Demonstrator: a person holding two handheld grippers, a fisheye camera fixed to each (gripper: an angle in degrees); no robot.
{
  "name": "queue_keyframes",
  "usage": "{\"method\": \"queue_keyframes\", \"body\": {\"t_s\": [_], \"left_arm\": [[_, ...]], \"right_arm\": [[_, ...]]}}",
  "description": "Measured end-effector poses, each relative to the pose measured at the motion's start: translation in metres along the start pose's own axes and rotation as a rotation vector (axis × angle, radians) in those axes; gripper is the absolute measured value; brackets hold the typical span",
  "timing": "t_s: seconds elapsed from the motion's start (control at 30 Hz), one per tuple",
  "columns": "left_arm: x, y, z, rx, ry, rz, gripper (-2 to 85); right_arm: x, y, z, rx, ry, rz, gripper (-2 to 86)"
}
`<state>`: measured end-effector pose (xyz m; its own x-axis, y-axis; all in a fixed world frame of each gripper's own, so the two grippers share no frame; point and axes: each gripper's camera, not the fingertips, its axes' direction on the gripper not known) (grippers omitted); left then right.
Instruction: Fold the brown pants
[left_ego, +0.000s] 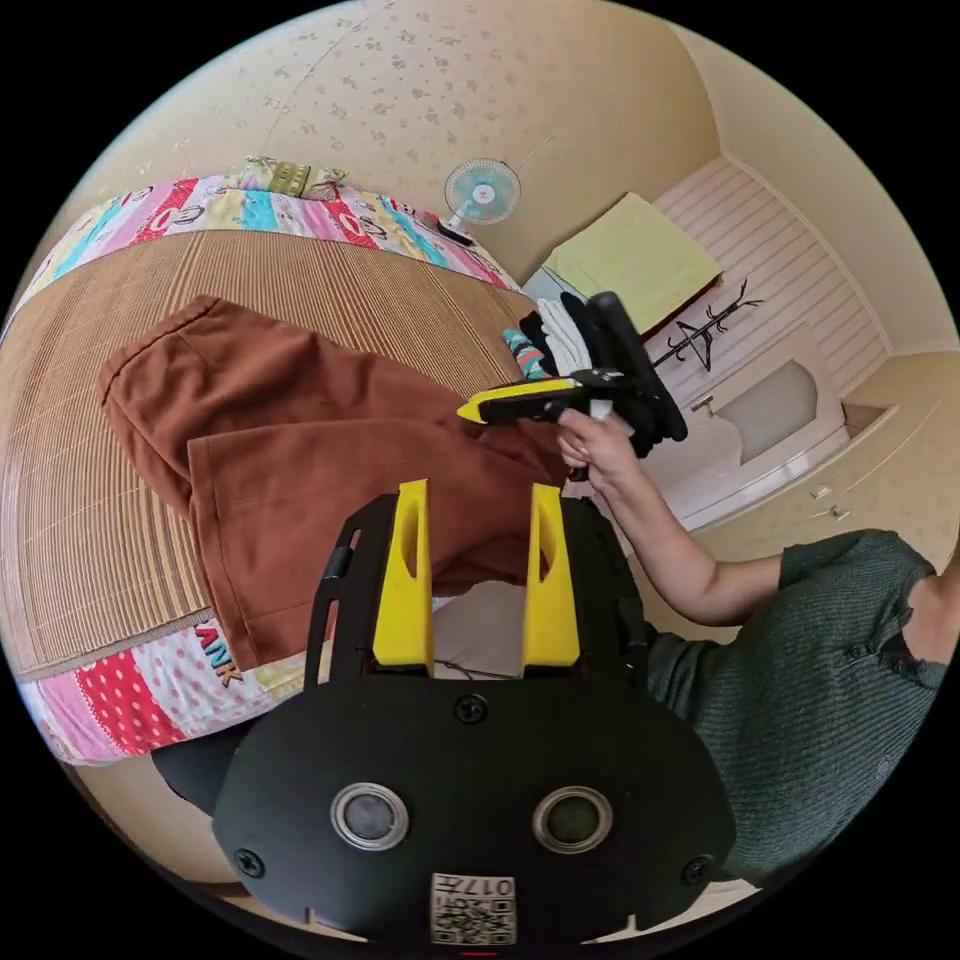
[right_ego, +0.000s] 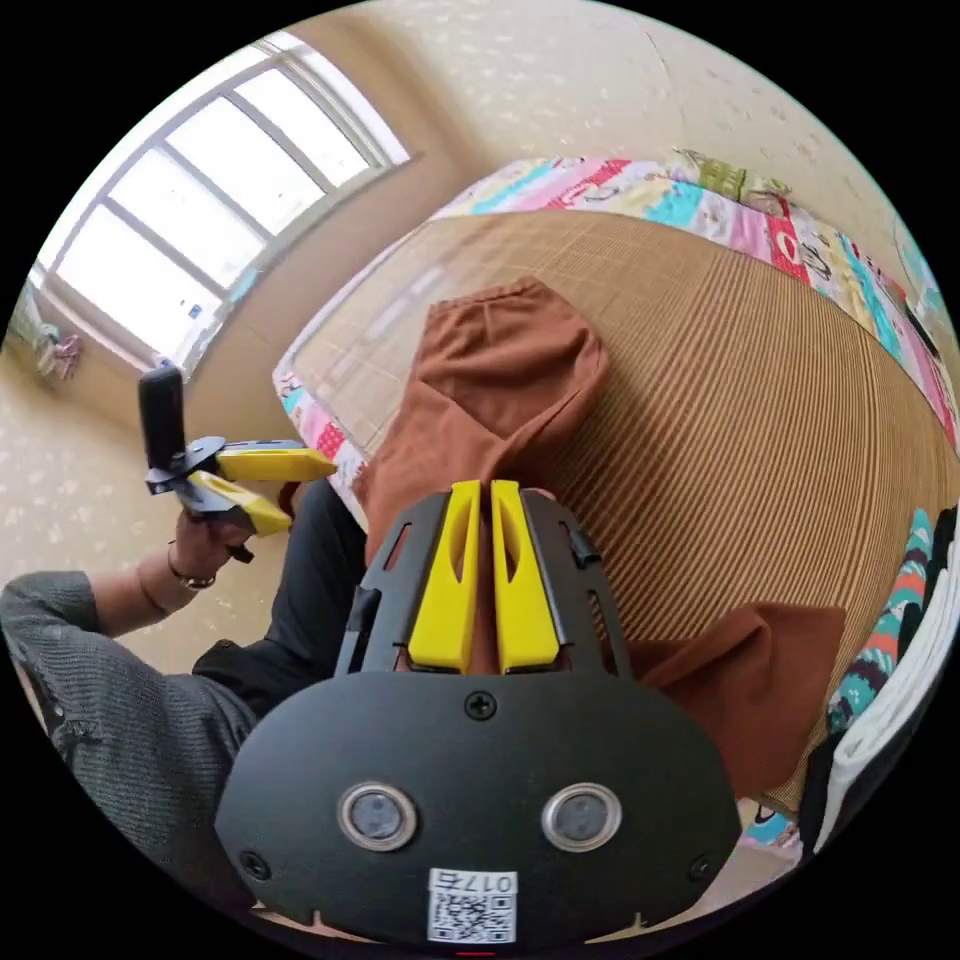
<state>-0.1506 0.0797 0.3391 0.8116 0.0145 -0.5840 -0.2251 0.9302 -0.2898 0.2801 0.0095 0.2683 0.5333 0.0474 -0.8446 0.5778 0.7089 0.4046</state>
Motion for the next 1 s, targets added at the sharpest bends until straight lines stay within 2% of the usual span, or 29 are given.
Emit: {"method": "queue_keyframes", "body": {"t_s": [0.07,0.17,0.27,0.3,0.37,0.4,0.47,0.53,0.6,0.7,0.77,0.83,0.9,0.97,1.0], "left_arm": [[-0.018,-0.005,-0.035,0.093,-0.024,-0.080,19.0],[-0.051,-0.014,-0.086,0.192,-0.102,-0.178,23.5],[-0.091,-0.030,-0.099,0.119,-0.123,-0.266,25.7],[-0.112,-0.034,-0.092,0.036,-0.104,-0.315,24.5],[-0.139,-0.031,-0.078,-0.028,0.040,-0.326,10.6],[-0.156,-0.022,-0.073,-0.020,0.168,-0.366,3.9],[-0.168,-0.008,-0.078,0.100,0.368,-0.364,3.7],[-0.172,0.001,-0.102,0.359,0.663,-0.265,3.2],[-0.168,-0.010,-0.125,0.497,0.771,-0.155,2.6],[-0.136,-0.067,-0.170,0.559,0.769,0.043,1.9],[-0.112,-0.100,-0.212,0.615,0.776,0.164,1.6],[-0.093,-0.118,-0.287,0.738,0.731,0.335,1.4],[-0.096,-0.111,-0.345,0.843,0.650,0.410,1.8],[-0.116,-0.093,-0.392,0.907,0.508,0.362,2.4],[-0.136,-0.076,-0.415,0.924,0.352,0.255,3.1]], "right_arm": [[-0.068,0.010,-0.026,0.074,-0.116,-0.243,2.5],[-0.136,0.029,-0.021,0.040,-0.275,-0.451,2.3],[-0.177,0.054,0.004,-0.062,-0.401,-0.569,2.3],[-0.181,0.059,0.008,-0.083,-0.420,-0.580,2.3],[-0.187,0.081,0.018,-0.148,-0.406,-0.578,2.3],[-0.186,0.087,0.017,-0.155,-0.387,-0.573,2.3],[-0.171,0.113,0.000,-0.132,-0.319,-0.556,2.2],[-0.149,0.129,-0.022,-0.082,-0.256,-0.507,2.1],[-0.118,0.136,-0.053,0.006,-0.174,-0.401,1.9],[-0.059,0.130,-0.128,0.241,-0.171,-0.210,1.4],[-0.042,0.130,-0.196,0.476,-0.220,-0.224,1.0],[-0.042,0.136,-0.238,0.610,-0.194,-0.272,0.8],[-0.037,0.140,-0.256,0.620,-0.127,-0.253,0.9],[-0.017,0.145,-0.246,0.524,-0.015,-0.129,1.3],[-0.010,0.147,-0.238,0.489,0.008,-0.099,1.4]]}}
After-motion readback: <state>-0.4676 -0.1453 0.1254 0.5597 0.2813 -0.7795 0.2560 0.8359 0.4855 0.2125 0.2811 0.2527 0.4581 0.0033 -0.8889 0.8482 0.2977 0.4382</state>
